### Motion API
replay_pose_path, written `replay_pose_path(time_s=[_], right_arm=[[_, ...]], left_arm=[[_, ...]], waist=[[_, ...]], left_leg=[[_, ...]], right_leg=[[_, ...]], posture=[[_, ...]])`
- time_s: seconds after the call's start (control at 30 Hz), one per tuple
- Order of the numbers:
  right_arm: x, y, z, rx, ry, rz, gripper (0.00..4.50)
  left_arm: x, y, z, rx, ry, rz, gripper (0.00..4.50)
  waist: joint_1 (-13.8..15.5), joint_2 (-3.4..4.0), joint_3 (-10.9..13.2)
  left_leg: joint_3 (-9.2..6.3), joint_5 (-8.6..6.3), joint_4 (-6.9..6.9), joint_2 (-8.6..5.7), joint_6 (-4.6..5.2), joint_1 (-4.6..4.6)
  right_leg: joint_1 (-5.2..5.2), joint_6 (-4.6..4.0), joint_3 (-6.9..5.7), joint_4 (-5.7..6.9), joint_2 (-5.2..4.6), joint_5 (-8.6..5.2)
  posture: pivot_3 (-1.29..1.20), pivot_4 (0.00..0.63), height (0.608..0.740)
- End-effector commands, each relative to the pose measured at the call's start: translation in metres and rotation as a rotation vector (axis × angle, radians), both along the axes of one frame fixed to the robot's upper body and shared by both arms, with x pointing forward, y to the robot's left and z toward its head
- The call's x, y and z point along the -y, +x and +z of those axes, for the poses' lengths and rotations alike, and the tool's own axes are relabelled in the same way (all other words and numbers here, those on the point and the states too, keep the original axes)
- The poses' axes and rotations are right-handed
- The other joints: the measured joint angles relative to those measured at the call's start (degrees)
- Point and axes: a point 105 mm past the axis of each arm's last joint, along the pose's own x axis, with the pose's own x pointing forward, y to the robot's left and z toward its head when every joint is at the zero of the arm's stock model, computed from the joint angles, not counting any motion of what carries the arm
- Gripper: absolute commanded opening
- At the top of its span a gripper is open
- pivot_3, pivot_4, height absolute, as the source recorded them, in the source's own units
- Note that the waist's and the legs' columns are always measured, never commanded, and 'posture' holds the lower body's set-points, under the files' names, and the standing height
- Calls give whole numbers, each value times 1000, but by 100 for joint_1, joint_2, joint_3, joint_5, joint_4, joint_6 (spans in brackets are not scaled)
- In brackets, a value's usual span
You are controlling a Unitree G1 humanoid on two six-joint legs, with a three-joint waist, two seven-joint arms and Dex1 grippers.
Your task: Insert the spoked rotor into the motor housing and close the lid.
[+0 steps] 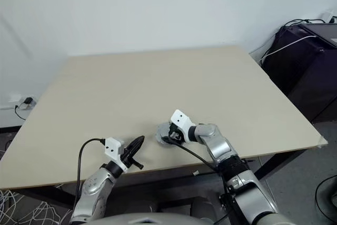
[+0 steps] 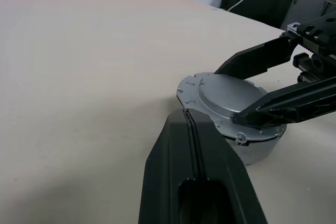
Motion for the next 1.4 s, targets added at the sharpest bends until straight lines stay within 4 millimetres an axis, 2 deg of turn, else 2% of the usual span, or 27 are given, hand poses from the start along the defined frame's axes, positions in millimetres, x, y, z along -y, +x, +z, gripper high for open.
replay_pose_path(time_s=[0.03, 0.63, 0.8, 0.83, 0.93, 1.07, 1.23, 1.4], right_arm=[[12, -1, -10, -42, -54, -20, 3279], [10, -2, -17, -8, -99, -35, 3279], [8, -4, -18, -11, -97, -33, 3279], [7, -4, -18, -10, -96, -34, 3279], [6, -4, -18, -10, -92, -38, 3279], [5, -4, -17, -7, -88, -39, 3279], [3, -4, -16, -3, -83, -40, 3279], [2, -4, -15, -1, -79, -44, 3279]], left_arm=[[2, 5, 12, 46, -14, -8, 0], [1, 8, 13, 56, 14, -12, 0], [-2, 25, 15, 0, 10, 5, 0], [2, 30, 14, -15, -6, 3, 0], [33, 40, 28, -14, -58, -31, 0], [54, 51, 36, -54, -66, -81, 0], [63, 59, 31, -134, -41, -108, 0], [57, 66, 27, -226, -38, -59, 0]], waist=[[2, 0, 0], [40, 1, -4], [38, 0, -4], [37, 0, -4], [36, -4, -6], [30, -15, -8], [-29, -13, -8], [-51, -17, -5]], left_leg=[[0, 0, 0, 0, 0, 0], [0, 0, 0, 1, -2, 3], [-1, -4, 0, 2, -11, 23], [-1, -4, 0, 3, -10, 25], [0, -2, 0, 2, -7, 31], [0, 0, 0, 0, -3, 30], [-4, 3, -7, 7, -8, 30], [-5, 3, -7, 3, -8, 29]], right_leg=[[0, 0, 0, 0, 0, 0], [4, -15, 0, 1, 0, -10], [25, -20, -1, 2, 1, -15], [26, -20, -1, 3, 1, -15], [31, -17, 0, 1, 2, -13], [30, 10, 1, 0, 1, 3], [25, 5, -1, 3, 9, 0], [26, 5, 0, 0, 6, 0]], posture=[[0, 0, 740], [0, 0, 740], [0, 0, 740], [0, 0, 740], [0, 0, 740], [0, 0, 740], [0, 0, 740], [0, 0, 740]])
